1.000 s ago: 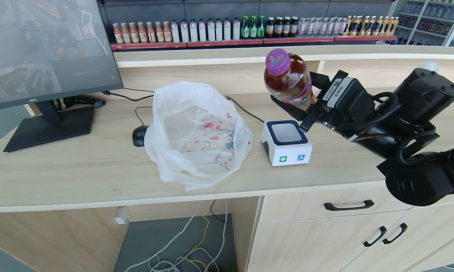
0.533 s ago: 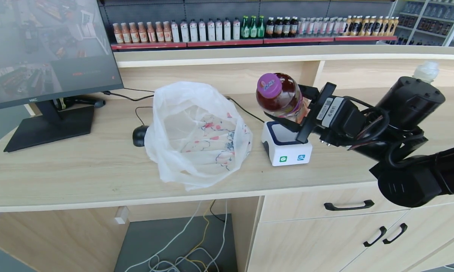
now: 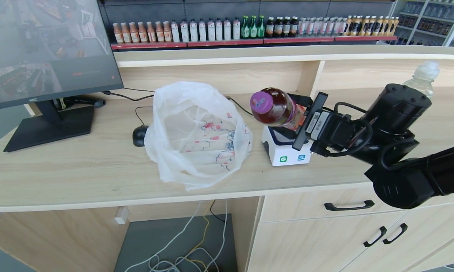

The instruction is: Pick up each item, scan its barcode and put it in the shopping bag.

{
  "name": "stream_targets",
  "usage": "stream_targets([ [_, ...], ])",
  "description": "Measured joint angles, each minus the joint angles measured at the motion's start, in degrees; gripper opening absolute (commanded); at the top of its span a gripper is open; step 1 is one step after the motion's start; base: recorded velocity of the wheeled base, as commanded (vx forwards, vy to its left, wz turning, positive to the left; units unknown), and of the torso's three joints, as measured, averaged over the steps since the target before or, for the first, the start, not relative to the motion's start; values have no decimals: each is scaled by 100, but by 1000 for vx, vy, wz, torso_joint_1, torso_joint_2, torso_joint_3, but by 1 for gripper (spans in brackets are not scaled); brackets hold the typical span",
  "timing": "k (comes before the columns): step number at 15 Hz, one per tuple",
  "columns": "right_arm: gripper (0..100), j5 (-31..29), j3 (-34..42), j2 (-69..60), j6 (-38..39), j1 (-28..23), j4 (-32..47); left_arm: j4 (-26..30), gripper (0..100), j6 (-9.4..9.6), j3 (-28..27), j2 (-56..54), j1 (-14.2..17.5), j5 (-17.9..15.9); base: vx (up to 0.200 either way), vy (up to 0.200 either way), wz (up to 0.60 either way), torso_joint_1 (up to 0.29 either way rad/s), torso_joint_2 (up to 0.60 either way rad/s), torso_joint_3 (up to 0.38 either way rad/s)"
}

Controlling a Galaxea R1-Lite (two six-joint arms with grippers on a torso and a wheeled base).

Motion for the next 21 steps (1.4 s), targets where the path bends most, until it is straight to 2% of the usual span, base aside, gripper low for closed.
stream_targets([
  [21,0,250,218,188,-297,-141,2,0,100,0,0,0,2,-2,0,0,0,0,0,0],
])
